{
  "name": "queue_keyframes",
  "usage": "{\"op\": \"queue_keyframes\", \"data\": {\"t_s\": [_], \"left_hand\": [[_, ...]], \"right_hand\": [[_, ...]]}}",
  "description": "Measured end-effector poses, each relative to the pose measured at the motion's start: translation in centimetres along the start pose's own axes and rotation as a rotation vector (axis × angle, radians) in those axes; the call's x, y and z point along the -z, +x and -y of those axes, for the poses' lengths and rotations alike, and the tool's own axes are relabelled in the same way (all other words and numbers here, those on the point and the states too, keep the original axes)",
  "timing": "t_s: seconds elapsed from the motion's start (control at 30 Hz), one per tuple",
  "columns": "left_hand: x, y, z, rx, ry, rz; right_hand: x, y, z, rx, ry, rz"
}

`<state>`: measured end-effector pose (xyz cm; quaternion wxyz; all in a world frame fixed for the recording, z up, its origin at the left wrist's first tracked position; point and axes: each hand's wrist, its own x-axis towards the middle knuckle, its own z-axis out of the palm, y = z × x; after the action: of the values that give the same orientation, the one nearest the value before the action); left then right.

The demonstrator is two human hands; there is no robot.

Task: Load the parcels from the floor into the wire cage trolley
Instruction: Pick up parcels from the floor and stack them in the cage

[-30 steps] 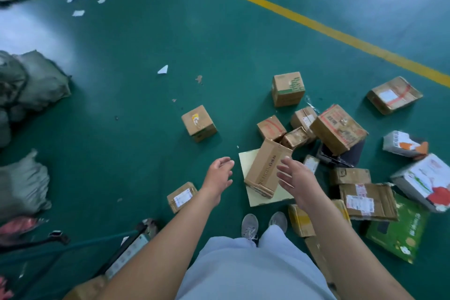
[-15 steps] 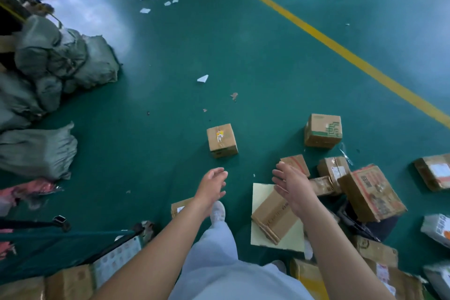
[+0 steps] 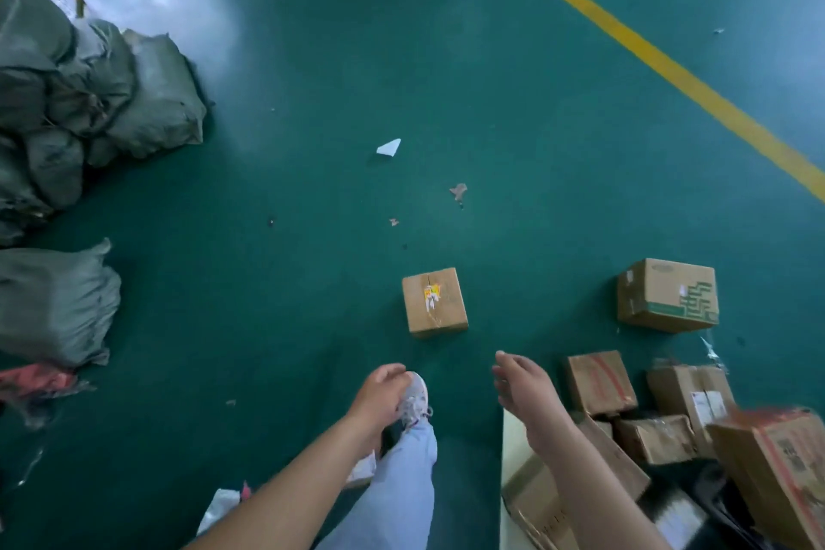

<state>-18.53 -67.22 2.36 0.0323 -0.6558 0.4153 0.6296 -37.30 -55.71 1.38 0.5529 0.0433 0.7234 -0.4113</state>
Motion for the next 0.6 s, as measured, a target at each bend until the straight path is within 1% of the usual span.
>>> {"op": "queue_keyframes", "data": {"t_s": [0.13,0.23,0.27,0.3,0.43,0.6], "left_hand": [[4.0,9.8,-7.2,0.006,0.118,-0.017],[5.9,17.0,-10.8,-0.006,0.206,-0.033],[6.2,20.5,-11.1,0.008,0.229,-0.039],[6.3,22.3,-11.8,-0.001,0.246,-0.044],[5.2,30.7,-10.8,0.044,0.267,-0.04],[2.3,41.5,-5.2,0.158,0.254,-0.001]], "right_hand": [[-4.8,10.5,4.6,0.001,-0.097,0.019],[-7.4,17.5,6.4,0.006,-0.163,0.012],[-8.5,20.7,6.2,0.004,-0.195,0.007],[-8.8,22.2,6.8,0.013,-0.211,0.006],[-10.4,30.0,5.7,-0.011,-0.285,0.024],[-12.2,40.1,1.3,-0.124,-0.331,0.064]]}}
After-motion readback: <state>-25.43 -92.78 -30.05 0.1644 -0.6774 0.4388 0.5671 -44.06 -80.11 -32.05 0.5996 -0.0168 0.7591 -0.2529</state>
